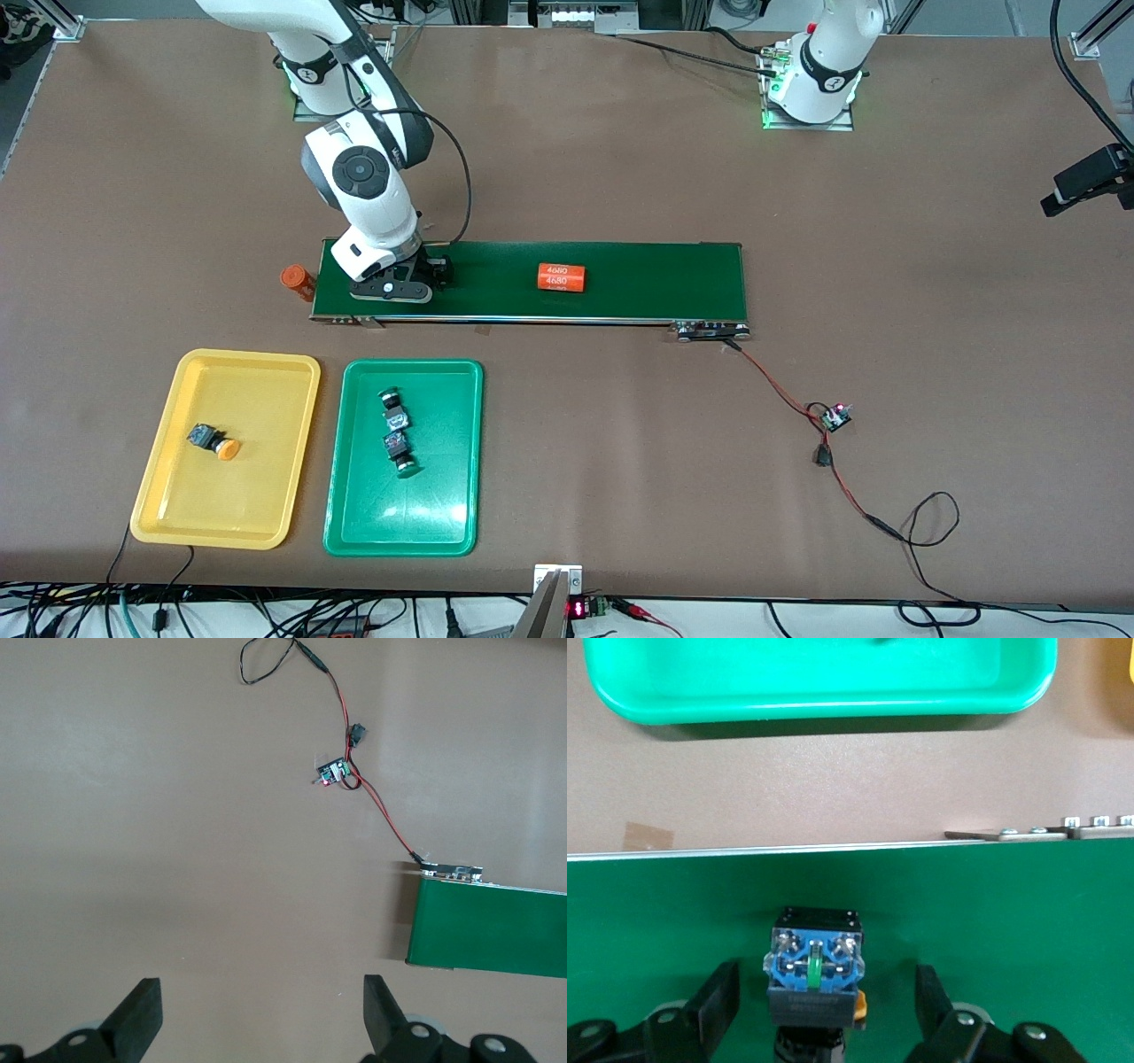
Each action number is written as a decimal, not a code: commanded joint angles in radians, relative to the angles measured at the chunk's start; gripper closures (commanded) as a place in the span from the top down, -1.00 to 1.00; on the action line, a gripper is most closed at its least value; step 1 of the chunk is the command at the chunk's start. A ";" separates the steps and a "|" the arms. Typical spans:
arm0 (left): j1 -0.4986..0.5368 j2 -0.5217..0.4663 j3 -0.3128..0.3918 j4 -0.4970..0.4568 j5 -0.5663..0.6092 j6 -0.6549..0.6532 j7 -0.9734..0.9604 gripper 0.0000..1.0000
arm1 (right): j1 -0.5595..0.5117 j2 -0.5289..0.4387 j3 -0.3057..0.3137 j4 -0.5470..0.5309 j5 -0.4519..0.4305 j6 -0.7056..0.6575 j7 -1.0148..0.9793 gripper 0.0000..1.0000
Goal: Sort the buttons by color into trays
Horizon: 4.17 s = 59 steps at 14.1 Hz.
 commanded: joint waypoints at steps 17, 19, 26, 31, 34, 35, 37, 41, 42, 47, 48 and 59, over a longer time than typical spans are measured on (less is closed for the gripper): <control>0.003 -0.001 -0.015 0.009 0.002 -0.011 -0.002 1.00 | -0.221 -0.123 0.003 0.130 -0.052 -0.180 -0.470 -0.74; -0.007 -0.001 -0.018 0.007 0.008 0.002 -0.002 1.00 | -0.308 -0.096 0.005 0.138 -0.137 -0.105 -0.576 -0.73; -0.009 -0.005 -0.043 0.009 0.017 -0.004 -0.002 1.00 | -0.517 0.166 0.005 0.183 -0.448 0.392 -0.641 -0.73; 0.003 -0.002 -0.040 0.007 0.016 -0.004 -0.002 1.00 | -0.565 0.251 0.005 0.221 -0.547 0.515 -0.641 -0.64; 0.002 -0.004 -0.041 0.007 0.016 -0.006 -0.002 1.00 | -0.563 0.254 0.005 0.221 -0.547 0.517 -0.640 -0.11; 0.002 -0.004 -0.041 0.007 0.016 -0.006 -0.002 1.00 | -0.563 0.254 0.005 0.221 -0.547 0.517 -0.632 0.13; 0.005 -0.001 -0.040 0.006 0.014 -0.004 -0.002 1.00 | -0.563 0.253 0.005 0.220 -0.547 0.517 -0.630 0.68; 0.005 -0.002 -0.040 0.006 0.014 -0.009 -0.002 1.00 | -0.560 0.239 0.005 0.213 -0.543 0.514 -0.632 0.95; 0.005 -0.001 -0.040 0.006 0.014 -0.007 -0.002 1.00 | -0.559 0.221 0.005 0.207 -0.542 0.505 -0.626 0.95; 0.005 -0.001 -0.040 0.006 0.014 -0.004 -0.002 1.00 | -0.504 0.087 0.025 0.158 -0.536 0.257 -0.433 1.00; 0.005 -0.001 -0.040 0.006 0.014 -0.004 -0.002 1.00 | -0.491 0.061 0.033 0.158 -0.533 0.197 -0.388 1.00; -0.007 -0.004 -0.043 0.010 0.010 -0.003 0.001 1.00 | -0.388 -0.260 0.102 0.205 0.043 -0.413 -0.340 1.00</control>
